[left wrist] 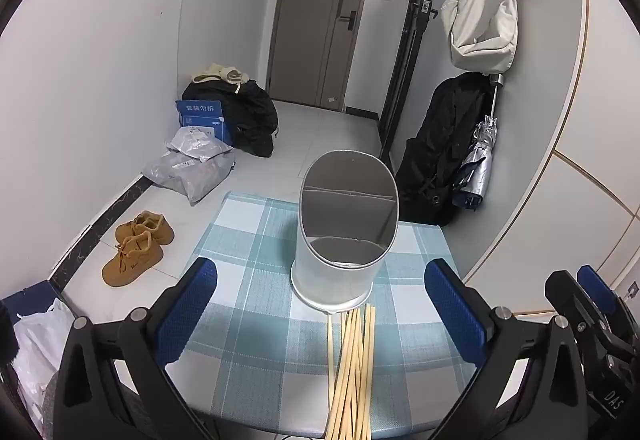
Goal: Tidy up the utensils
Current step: 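Move both tools down toward the pile of wooden chopsticks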
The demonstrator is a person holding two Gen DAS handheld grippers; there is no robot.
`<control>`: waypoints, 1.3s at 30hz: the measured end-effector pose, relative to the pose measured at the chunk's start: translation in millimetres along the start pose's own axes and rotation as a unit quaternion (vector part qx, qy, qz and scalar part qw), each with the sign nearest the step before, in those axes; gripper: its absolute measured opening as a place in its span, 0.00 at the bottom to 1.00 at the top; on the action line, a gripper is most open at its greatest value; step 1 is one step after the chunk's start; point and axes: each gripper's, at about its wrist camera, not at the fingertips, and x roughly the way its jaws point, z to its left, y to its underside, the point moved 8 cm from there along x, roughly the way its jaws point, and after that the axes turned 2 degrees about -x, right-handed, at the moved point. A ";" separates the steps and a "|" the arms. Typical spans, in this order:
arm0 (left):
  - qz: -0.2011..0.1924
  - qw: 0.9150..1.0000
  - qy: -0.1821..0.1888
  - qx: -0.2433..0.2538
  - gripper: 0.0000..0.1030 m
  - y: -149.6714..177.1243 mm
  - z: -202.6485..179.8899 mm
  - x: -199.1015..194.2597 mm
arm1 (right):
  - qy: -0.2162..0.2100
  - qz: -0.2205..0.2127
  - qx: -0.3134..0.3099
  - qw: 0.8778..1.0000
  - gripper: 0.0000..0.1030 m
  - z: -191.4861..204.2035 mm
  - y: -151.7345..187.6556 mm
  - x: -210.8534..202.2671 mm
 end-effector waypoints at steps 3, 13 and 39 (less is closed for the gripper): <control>-0.002 1.000 -0.002 0.002 0.98 1.7 -1.3 0.5 | 0.003 0.001 -0.002 1.000 0.99 1.5 0.8 0.6; 0.003 1.000 -0.001 0.000 0.98 2.1 2.7 3.8 | 0.003 -0.003 0.000 1.000 0.99 0.2 -0.3 0.9; 0.233 0.972 -0.029 -0.010 0.98 80.1 24.1 89.5 | -0.016 0.042 0.019 0.999 0.99 -12.8 29.3 41.7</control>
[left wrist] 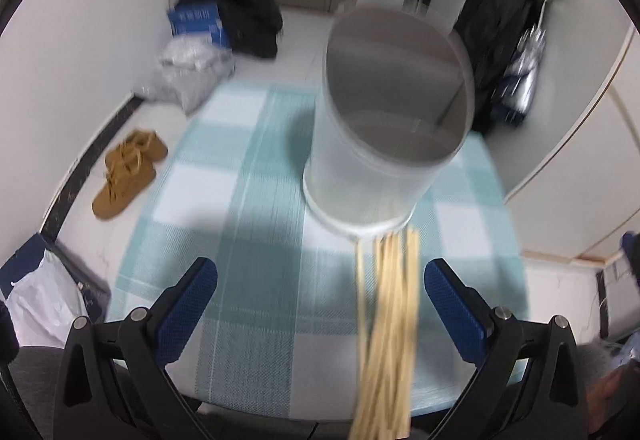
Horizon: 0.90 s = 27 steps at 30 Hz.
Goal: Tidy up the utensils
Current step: 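Move both tools down toward the pile of wooden chopsticks, then close the left tool on a single wooden chopstick from the pile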
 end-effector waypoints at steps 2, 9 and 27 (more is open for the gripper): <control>0.021 1.000 -0.002 0.000 0.98 3.3 -1.1 10.6 | -0.006 0.012 0.002 1.000 0.99 -2.3 5.5 8.2; 0.062 0.998 0.016 -0.001 0.92 1.6 -20.0 42.8 | -0.010 0.035 0.013 0.999 0.98 -13.9 17.4 28.1; 0.056 0.997 -0.035 0.038 0.23 7.6 -49.2 42.9 | -0.022 0.051 0.034 0.998 0.98 -23.7 22.8 41.2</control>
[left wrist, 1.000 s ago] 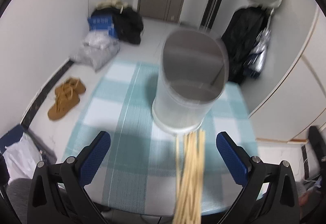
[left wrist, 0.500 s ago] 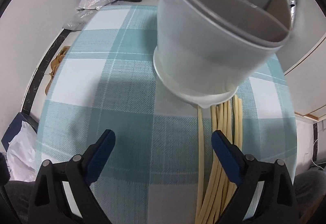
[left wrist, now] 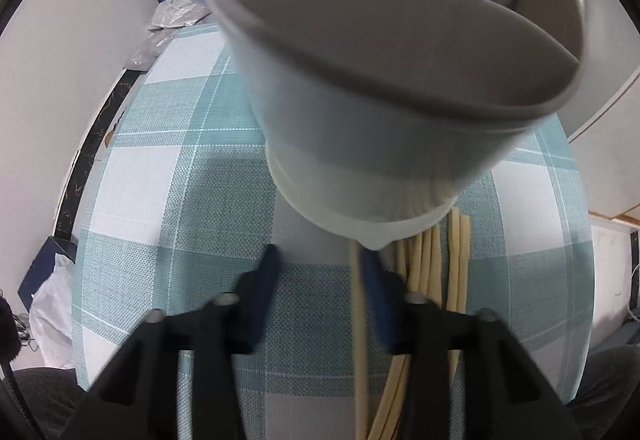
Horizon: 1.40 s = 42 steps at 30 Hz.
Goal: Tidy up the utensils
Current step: 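Close the left tool on a single wooden chopstick from the pile, then grasp a chopstick with the right tool while the left tool holds its chopstick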
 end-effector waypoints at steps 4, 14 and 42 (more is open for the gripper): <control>0.001 1.000 -0.007 0.003 0.05 5.0 8.4 -2.8 | 0.001 -0.005 -0.005 1.000 0.98 1.5 -0.2 -3.1; 0.001 0.998 0.022 -0.054 0.00 -0.7 49.6 -4.6 | -0.008 0.025 -0.001 1.000 0.97 5.0 11.4 5.2; -0.114 0.979 0.116 -0.121 0.00 -80.8 117.8 -48.5 | 0.019 0.266 -0.014 0.964 0.26 40.2 60.3 123.2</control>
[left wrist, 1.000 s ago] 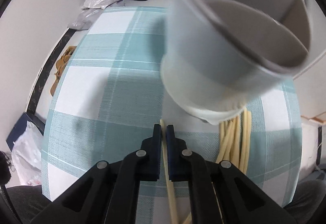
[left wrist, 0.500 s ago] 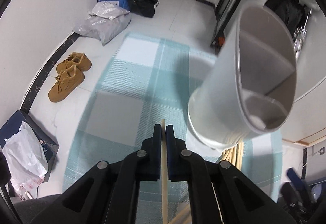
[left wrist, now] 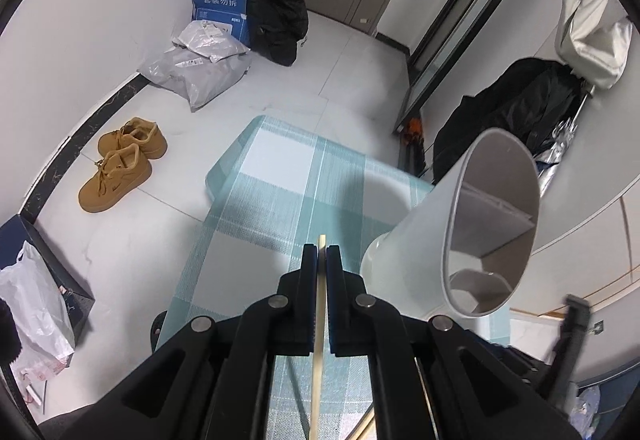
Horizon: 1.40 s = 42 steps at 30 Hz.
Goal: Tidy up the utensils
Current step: 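Grasp a chopstick with the right tool while the left tool holds its chopstick, then lift both held chopsticks and lower them into the white utensil holder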
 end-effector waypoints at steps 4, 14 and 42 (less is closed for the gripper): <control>-0.009 1.000 0.008 0.000 0.00 -2.8 0.9 -3.1 | 0.032 0.020 -0.011 0.999 0.24 1.9 4.6 13.4; -0.016 1.000 0.024 -0.008 0.00 -5.4 5.3 -3.1 | 0.081 0.036 -0.069 0.994 0.19 10.8 7.6 13.1; -0.029 0.999 0.027 0.035 0.00 -2.1 -14.5 -22.5 | -0.001 -0.091 -0.003 0.996 0.05 -7.5 -9.1 -19.9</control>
